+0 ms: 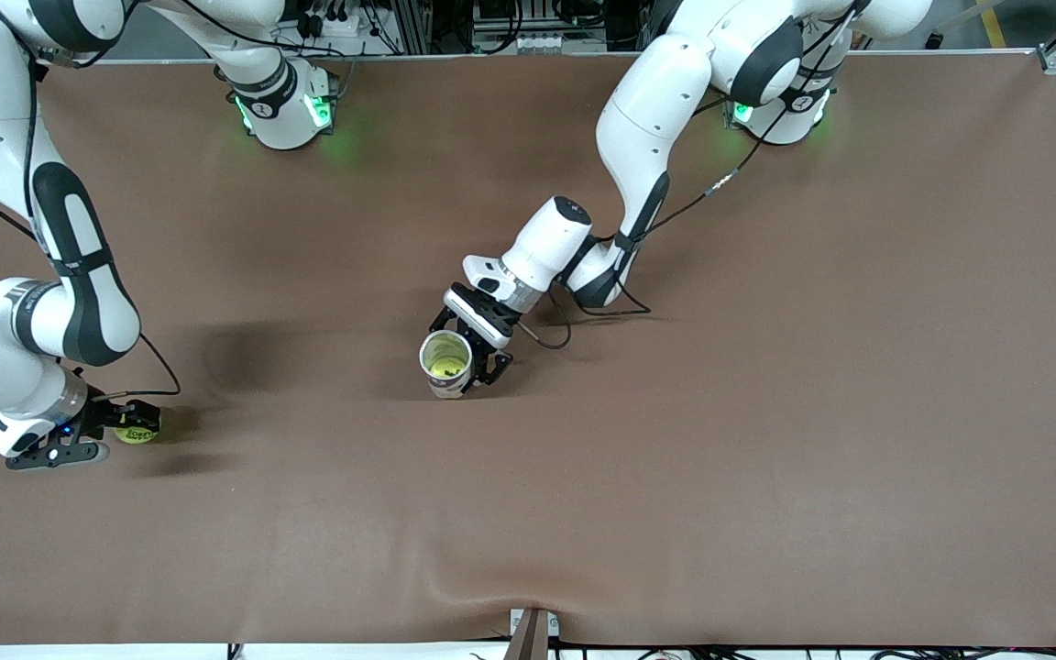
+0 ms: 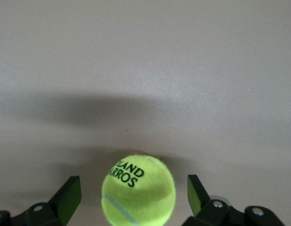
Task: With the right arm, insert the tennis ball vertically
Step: 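Grasp the Roland Garros ball with the right gripper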
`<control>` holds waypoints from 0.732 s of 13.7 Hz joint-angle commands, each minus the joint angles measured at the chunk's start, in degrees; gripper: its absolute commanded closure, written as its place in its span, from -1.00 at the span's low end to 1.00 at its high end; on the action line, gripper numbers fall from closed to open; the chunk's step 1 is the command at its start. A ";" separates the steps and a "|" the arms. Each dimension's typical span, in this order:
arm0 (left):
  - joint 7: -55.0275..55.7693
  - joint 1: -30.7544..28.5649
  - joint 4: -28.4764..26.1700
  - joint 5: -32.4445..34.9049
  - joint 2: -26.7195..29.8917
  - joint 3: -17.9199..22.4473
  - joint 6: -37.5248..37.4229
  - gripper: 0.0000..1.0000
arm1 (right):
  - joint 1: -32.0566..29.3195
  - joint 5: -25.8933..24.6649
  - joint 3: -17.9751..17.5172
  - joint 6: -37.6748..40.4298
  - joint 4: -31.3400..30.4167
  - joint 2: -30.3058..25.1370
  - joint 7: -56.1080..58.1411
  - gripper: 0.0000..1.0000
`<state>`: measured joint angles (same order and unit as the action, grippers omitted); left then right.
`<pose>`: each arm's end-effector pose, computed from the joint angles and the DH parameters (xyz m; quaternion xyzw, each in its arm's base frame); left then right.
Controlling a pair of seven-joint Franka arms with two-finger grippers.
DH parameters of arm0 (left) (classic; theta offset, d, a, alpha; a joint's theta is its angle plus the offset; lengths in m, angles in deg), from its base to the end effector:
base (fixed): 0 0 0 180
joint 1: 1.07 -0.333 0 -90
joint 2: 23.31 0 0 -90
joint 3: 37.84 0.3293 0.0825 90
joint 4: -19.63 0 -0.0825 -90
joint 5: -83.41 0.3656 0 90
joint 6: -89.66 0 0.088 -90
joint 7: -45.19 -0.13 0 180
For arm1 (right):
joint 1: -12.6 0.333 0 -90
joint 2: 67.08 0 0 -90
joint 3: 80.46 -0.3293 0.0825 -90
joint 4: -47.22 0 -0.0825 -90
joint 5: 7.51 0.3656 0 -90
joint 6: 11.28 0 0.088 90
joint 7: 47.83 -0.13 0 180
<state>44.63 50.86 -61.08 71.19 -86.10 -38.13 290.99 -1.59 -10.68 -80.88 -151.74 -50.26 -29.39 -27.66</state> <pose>0.4937 -0.5901 0.1688 0.8274 -0.2902 0.4259 0.2232 0.6626 -0.1638 0.2207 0.9960 0.0753 0.0394 0.0291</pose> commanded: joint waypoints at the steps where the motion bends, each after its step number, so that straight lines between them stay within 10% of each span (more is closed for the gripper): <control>1: 0.04 0.90 1.26 -0.70 -0.58 1.17 -0.50 -0.73 | -2.15 1.14 -0.99 -1.92 -0.61 0.63 3.12 -1.00; 8: -0.58 3.09 1.26 -0.53 -0.49 4.51 -1.11 -0.73 | -2.06 2.99 -1.07 -2.09 -0.70 2.12 3.04 -1.00; 10: -0.67 3.10 1.26 -0.52 -0.49 4.69 -1.29 -0.73 | -2.06 2.99 -1.07 -2.01 -0.70 2.13 3.12 -0.24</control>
<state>44.25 53.20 -61.07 71.19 -86.10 -34.64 290.54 -2.74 -8.71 -81.06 -152.81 -50.88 -27.49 -26.15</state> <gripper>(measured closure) 0.132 0.088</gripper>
